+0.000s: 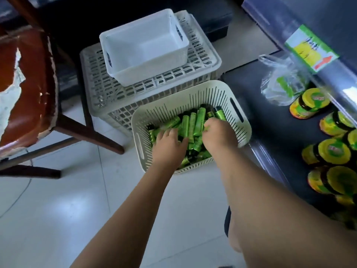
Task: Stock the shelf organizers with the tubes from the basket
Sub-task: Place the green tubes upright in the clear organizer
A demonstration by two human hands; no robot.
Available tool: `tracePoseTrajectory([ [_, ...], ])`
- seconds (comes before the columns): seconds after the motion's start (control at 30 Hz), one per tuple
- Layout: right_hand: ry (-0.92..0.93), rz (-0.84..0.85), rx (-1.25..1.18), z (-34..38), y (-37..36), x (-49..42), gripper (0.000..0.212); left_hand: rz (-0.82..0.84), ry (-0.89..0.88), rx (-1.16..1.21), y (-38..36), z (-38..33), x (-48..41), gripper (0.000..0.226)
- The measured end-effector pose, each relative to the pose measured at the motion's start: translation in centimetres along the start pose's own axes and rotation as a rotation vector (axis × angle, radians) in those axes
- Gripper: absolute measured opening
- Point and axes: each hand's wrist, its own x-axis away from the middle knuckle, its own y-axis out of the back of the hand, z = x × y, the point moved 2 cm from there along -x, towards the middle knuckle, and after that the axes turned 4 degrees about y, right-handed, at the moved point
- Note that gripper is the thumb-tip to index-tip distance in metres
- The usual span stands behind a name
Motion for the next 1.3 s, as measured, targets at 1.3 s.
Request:
tracePoseTrajectory([
  [1.3,-0.396,-0.296,-0.99,0.5,-2.6,-4.4,0.031,-0.279,-0.003,0.792,7.4,0.5,-3.0,0.006],
])
